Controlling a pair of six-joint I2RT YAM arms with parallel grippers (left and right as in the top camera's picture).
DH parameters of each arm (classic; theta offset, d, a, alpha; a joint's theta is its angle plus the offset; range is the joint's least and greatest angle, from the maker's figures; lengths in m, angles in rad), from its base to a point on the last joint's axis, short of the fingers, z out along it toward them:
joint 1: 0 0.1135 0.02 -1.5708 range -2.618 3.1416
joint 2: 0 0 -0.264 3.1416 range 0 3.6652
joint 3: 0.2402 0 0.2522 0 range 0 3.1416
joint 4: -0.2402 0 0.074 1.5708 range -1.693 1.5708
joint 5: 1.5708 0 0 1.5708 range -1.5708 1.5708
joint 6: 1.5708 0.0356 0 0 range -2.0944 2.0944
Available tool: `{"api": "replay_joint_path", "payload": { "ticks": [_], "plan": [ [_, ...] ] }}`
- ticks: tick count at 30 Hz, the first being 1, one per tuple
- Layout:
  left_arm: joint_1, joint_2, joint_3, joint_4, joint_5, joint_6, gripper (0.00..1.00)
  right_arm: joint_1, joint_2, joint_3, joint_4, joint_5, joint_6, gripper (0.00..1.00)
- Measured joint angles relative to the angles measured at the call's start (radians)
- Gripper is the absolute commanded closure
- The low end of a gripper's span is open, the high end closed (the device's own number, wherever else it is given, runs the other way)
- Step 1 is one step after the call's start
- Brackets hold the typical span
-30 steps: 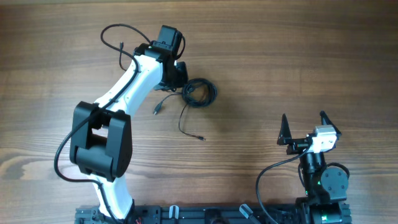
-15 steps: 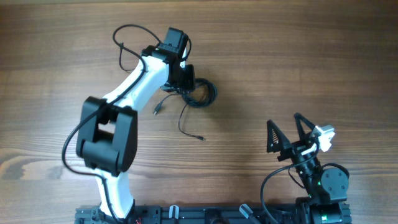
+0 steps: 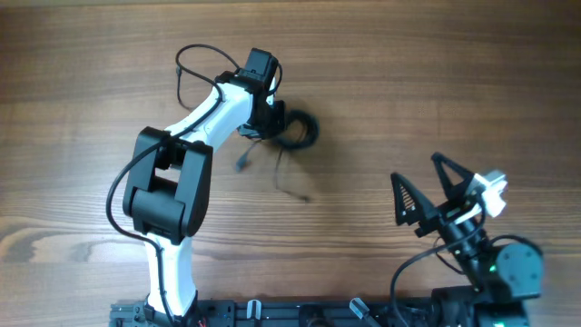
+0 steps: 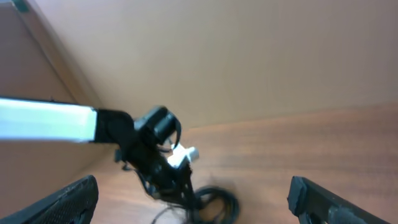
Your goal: Untangle cables
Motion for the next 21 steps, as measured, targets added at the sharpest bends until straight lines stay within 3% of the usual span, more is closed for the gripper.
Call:
{"api": "replay_joint_path", "payload": {
  "ticks": [11,18,21],
  "plan": [
    [0.039,0.000,0.001,-0.032,0.051,0.035,0.96,-0.003,0.610,0.517,-0.571,-0.015,-0.124,0.00],
    [0.152,0.000,0.001,-0.057,0.333,0.187,0.96,-0.004,0.924,0.557,-0.530,-0.131,0.008,0.01],
    [0.191,0.000,0.001,-0.084,0.475,0.280,0.96,-0.005,1.031,0.557,-0.408,-0.274,0.053,0.09]
  ]
}}
